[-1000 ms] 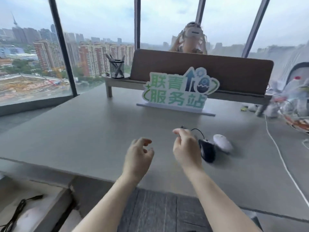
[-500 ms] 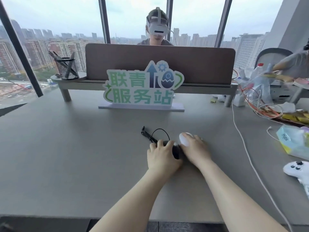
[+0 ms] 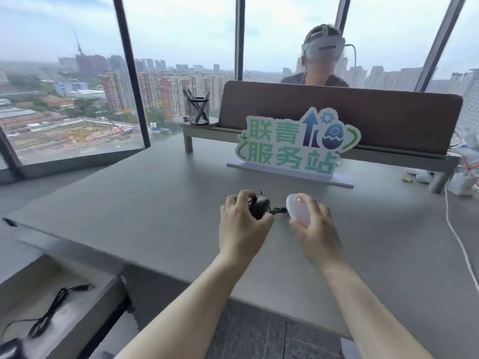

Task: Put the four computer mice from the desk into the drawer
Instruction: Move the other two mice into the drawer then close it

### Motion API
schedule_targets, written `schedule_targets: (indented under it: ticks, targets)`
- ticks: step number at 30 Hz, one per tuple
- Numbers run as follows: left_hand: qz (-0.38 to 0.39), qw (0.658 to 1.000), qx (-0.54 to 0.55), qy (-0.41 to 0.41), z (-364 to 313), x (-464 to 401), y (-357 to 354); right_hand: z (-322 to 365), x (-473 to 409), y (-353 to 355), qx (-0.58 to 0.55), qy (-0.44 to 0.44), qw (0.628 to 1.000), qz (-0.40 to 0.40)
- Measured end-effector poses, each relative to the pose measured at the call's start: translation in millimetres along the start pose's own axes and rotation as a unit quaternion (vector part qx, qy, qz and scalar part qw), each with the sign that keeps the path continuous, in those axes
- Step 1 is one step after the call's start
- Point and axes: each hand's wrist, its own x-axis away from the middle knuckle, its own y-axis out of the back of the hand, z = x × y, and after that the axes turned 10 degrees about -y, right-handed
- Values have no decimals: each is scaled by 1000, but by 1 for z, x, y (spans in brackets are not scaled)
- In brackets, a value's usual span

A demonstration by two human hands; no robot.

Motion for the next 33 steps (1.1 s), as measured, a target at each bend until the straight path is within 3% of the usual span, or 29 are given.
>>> schedule_targets:
  ticks: [8,17,20,25,33]
  targets:
    - [-164,985,-53,21,42,20,180,135,80,-101,-122,127,978,114]
    - [-267,938,-136,173,168,105,320,206,191,-257,-106,148,921,345]
    - [-251,914,-189,255,217,138,344,211,227,-310,-24,145,898,415]
    - [-163,866,-243,406,285,179,369,211,277,-382,120,139,839,512]
    - [-3,809,-285,515,345,176,371,203,313,-447,263,155,777,551]
